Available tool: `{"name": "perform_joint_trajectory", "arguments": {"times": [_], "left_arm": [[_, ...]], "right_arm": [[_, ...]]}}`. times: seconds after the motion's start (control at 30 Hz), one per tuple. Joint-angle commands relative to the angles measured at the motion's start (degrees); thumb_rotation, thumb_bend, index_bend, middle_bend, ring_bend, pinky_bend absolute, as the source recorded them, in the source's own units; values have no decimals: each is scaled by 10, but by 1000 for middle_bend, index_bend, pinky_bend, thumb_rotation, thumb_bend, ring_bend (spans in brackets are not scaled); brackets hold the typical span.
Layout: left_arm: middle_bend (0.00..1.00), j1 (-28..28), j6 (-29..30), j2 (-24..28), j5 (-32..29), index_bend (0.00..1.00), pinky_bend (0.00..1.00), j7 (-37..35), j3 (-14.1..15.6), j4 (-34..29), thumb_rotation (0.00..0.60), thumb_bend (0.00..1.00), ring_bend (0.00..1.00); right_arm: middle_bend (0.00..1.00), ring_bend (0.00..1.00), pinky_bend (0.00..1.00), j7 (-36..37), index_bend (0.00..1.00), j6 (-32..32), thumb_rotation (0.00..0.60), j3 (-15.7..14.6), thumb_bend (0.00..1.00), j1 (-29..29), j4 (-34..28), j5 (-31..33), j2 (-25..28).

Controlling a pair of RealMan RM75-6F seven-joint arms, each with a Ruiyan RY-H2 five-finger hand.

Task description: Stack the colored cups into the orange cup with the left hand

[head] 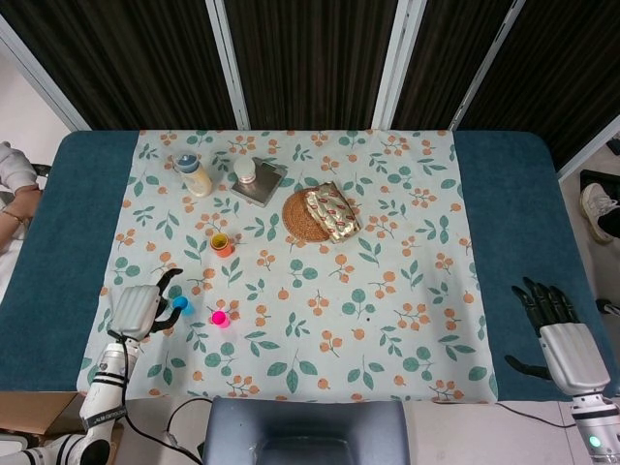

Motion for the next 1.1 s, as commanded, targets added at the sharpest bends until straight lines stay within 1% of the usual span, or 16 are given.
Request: {"name": "perform_joint_trajectory", "arguments": {"times": [0.03, 0.2, 0.43, 0.7, 0.93, 1.1], "left_arm": [[1000, 5, -9, -13, -1, 237, 1000, -10, 5, 22, 600, 352, 1000], [1000, 6, -26, -26, -6, 324, 1000, -18, 5, 48, 600, 354, 1000], [1000, 9, -34, -35, 0, 363, 1000, -29, 3, 68, 600, 353, 1000], [1000, 5, -42, -43, 4, 399, 1000, -38, -7, 77, 600, 353, 1000], [1000, 1, -50, -48, 8, 522, 1000, -45, -12, 81, 600, 359, 1000], [1000, 2, -41, -53, 18, 602, 1000, -65, -19, 85, 600, 383, 1000]], "right_arm": [[0, 0, 0, 1, 0, 0, 600, 0, 185, 0, 0, 1, 1], [0, 0, 0, 3, 0, 2, 600, 1, 185, 0, 1, 2, 1], [0, 0, 0, 0, 0, 0, 600, 2, 185, 0, 1, 4, 0], [0, 0, 0, -3, 0, 2, 600, 2, 185, -1, 1, 5, -2], [0, 0, 0, -6, 0, 0, 600, 3, 185, 0, 1, 7, -3], [0, 0, 0, -6, 0, 1, 600, 3, 185, -1, 1, 8, -2]]}}
